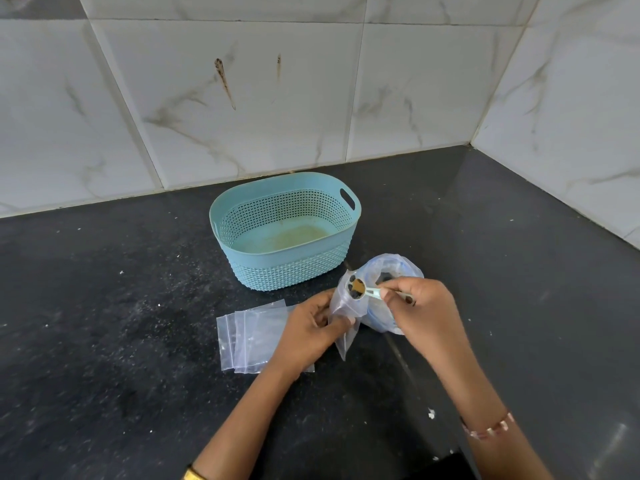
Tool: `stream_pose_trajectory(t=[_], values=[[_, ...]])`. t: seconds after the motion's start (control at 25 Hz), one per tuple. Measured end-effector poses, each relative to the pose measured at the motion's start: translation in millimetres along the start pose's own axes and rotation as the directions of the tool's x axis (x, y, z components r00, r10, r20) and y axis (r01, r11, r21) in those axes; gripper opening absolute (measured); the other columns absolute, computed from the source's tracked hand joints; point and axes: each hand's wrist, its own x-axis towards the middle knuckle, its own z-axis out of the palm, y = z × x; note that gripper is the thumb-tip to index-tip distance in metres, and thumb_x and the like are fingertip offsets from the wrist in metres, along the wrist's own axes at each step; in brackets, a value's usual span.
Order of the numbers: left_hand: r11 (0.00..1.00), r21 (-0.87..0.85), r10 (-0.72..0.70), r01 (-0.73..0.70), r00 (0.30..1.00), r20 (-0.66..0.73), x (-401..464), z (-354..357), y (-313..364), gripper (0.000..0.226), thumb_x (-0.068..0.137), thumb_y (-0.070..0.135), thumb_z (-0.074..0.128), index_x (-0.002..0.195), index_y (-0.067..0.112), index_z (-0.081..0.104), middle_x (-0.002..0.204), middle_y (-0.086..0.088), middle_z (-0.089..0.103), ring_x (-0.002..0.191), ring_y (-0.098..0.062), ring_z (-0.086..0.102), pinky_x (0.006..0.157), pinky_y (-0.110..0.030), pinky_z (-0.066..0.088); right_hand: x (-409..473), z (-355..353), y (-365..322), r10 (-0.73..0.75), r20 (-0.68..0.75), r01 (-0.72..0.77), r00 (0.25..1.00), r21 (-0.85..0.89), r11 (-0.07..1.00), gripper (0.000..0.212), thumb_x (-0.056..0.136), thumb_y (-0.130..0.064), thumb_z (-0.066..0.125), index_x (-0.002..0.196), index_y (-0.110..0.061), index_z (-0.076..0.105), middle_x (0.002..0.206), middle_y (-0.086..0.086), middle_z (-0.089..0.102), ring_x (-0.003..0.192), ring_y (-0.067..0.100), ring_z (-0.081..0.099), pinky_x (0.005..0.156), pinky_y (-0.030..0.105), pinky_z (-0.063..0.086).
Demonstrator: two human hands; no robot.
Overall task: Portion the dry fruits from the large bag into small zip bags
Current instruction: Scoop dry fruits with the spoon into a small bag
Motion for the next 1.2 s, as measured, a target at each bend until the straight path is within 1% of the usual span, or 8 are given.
stream_pose_trajectory(t=[0.08, 0.24, 0.44, 0.6, 0.72, 0.88, 1.08, 1.2], values=[[1.0, -0.001, 0.001, -0.001, 1.0, -0.01, 0, 0, -1, 0.037, 0.083, -0.001, 0.061, 0.106, 0.028, 0.062, 0.107, 0.006, 0.071, 0.1, -0.009, 0.067, 0.085, -0.021, 0.052, -7, 11, 3, -0.247, -0.066, 0.222, 0.967, -0.266, 0.938, 0.018, 0.087, -0.011, 0.059, 0.099, -0.014, 0.072, 0.079, -0.002, 0.068, 0.066, 0.012, 0.061, 0.059, 0.02, 0.047], [1.0, 0.014, 0.007, -0.007, 1.0, -0.018, 1, 1, 0, 0.036, 0.083, -0.003, 0.06, 0.104, 0.027, 0.063, 0.102, 0.002, 0.072, 0.095, -0.011, 0.068, 0.082, -0.02, 0.052, -8, 19, 19, -0.642, -0.073, 0.49, 0.763, -0.583, 0.648, 0.023, 0.075, -0.005, 0.058, 0.091, -0.011, 0.073, 0.068, 0.004, 0.062, 0.054, 0.017, 0.056, 0.042, 0.02, 0.041], [1.0, 0.012, 0.009, -0.009, 1.0, -0.023, 0, 1, 0, 0.036, 0.082, -0.003, 0.061, 0.102, 0.028, 0.062, 0.1, 0.005, 0.071, 0.094, -0.008, 0.068, 0.081, -0.019, 0.052, -13, 19, 26, -0.728, -0.183, 0.551, 0.661, -0.54, 0.636, 0.025, 0.084, -0.008, 0.05, 0.094, -0.006, 0.073, 0.067, 0.006, 0.06, 0.053, 0.015, 0.054, 0.047, 0.019, 0.042], [1.0, 0.022, 0.002, -0.002, 1.0, -0.02, 0, 0, -1, 0.035, 0.082, -0.002, 0.062, 0.103, 0.027, 0.063, 0.102, 0.004, 0.072, 0.096, -0.01, 0.067, 0.084, -0.022, 0.052, -9, 19, 25, -0.685, -0.195, 0.537, 0.702, -0.487, 0.689, 0.026, 0.083, -0.008, 0.049, 0.094, -0.008, 0.072, 0.065, 0.002, 0.058, 0.053, 0.012, 0.05, 0.049, 0.016, 0.035], [1.0, -0.007, -0.013, 0.013, 1.0, -0.02, -1, 0, 0, 0.039, 0.082, -0.001, 0.063, 0.104, 0.031, 0.062, 0.107, 0.008, 0.07, 0.102, -0.008, 0.066, 0.087, -0.023, 0.052, -8, 11, 24, -0.599, -0.36, 0.528, 0.715, -0.284, 0.8, 0.021, 0.085, -0.008, 0.052, 0.093, -0.004, 0.071, 0.063, 0.0, 0.057, 0.053, 0.006, 0.043, 0.052, 0.014, 0.037], [1.0, 0.005, -0.028, 0.028, 0.999, -0.02, -1, 0, 3, 0.039, 0.082, 0.0, 0.064, 0.102, 0.033, 0.061, 0.104, 0.015, 0.068, 0.098, 0.0, 0.065, 0.082, -0.015, 0.051, 0, -6, 37, -0.423, -0.44, 0.385, 0.792, -0.177, 0.906, 0.012, 0.085, -0.003, 0.058, 0.089, -0.004, 0.07, 0.073, 0.005, 0.064, 0.059, 0.014, 0.055, 0.055, 0.015, 0.044], [0.999, 0.034, -0.029, 0.029, 0.999, 0.015, 1, -2, 10, 0.032, 0.082, -0.002, 0.062, 0.1, 0.025, 0.064, 0.097, 0.012, 0.07, 0.091, -0.001, 0.066, 0.081, -0.014, 0.05, 9, 5, 63, -0.403, -0.235, 0.259, 0.884, -0.473, 0.842, 0.013, 0.078, -0.004, 0.068, 0.088, -0.011, 0.075, 0.066, 0.002, 0.053, 0.059, 0.018, 0.051, 0.043, 0.031, 0.043], [0.998, 0.052, -0.025, 0.024, 0.999, 0.02, 0, -4, 15, 0.029, 0.082, -0.002, 0.063, 0.093, 0.025, 0.066, 0.09, 0.012, 0.072, 0.089, -0.004, 0.067, 0.08, -0.016, 0.05, 17, 13, 59, -0.341, -0.159, 0.198, 0.926, -0.563, 0.802, 0.012, 0.081, -0.018, 0.067, 0.089, -0.013, 0.075, 0.074, 0.005, 0.056, 0.072, 0.022, 0.05, 0.053, 0.034, 0.045]])
